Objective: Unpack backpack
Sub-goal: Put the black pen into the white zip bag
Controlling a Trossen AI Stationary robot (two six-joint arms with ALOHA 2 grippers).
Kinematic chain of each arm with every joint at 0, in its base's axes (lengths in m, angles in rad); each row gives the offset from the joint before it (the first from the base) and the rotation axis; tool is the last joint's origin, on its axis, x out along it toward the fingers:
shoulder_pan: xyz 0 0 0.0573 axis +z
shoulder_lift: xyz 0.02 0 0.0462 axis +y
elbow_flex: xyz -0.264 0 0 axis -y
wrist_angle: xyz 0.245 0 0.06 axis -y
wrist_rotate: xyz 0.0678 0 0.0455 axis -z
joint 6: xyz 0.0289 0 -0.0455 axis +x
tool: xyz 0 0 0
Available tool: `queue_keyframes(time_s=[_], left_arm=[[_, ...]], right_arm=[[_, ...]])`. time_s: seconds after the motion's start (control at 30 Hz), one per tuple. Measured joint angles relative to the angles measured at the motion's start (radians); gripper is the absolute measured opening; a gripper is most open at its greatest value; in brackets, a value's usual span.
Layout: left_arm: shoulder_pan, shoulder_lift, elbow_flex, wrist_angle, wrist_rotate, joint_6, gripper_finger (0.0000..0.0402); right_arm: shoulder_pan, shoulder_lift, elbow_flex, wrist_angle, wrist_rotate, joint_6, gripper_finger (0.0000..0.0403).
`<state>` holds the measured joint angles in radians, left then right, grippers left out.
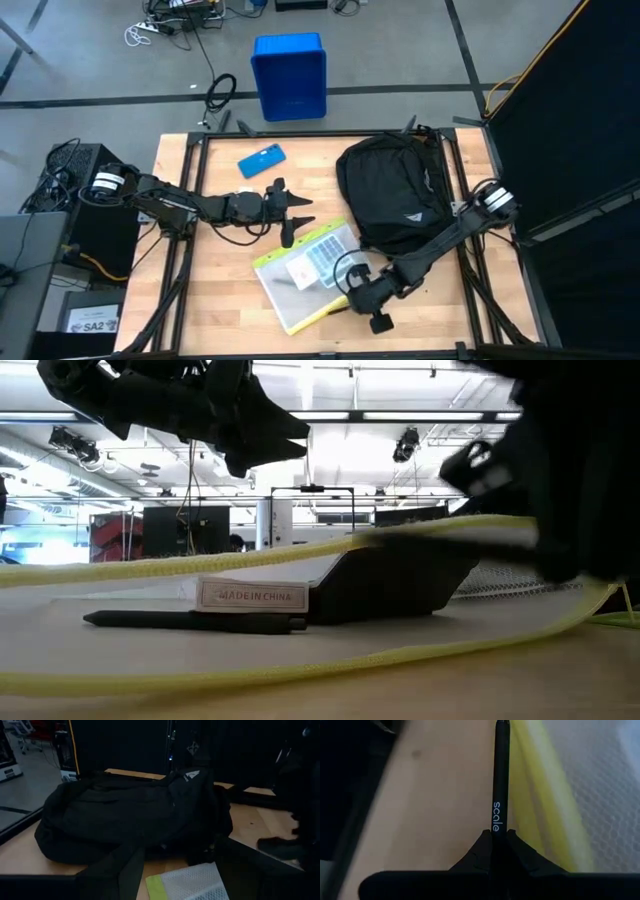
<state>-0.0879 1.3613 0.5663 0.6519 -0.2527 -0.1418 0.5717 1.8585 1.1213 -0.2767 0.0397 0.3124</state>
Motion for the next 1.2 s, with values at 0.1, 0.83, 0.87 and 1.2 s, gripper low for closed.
queue_keyframes(time_s=[0.1,0.83,0.87,1.2], left_arm=[[-0.002,0.0,0.0,-0.008,0.0,-0.001,0.0203],[-0.006,0.0,0.0,-0.036,0.001,0.006,0.0203],[-0.006,0.0,0.0,-0.04,0.001,0.006,0.0203],[-0.005,0.0,0.0,-0.044,0.001,0.006,0.0203]], right_arm=[[-0.03,0.007,0.0,-0.031,0.007,0.019,0.0],[-0.231,0.004,0.068,-0.088,0.302,-0.001,0.0022],[-0.235,0.004,0.068,-0.093,0.302,-0.001,0.0029],[-0.242,0.004,0.067,-0.147,0.309,-0.018,0.014]])
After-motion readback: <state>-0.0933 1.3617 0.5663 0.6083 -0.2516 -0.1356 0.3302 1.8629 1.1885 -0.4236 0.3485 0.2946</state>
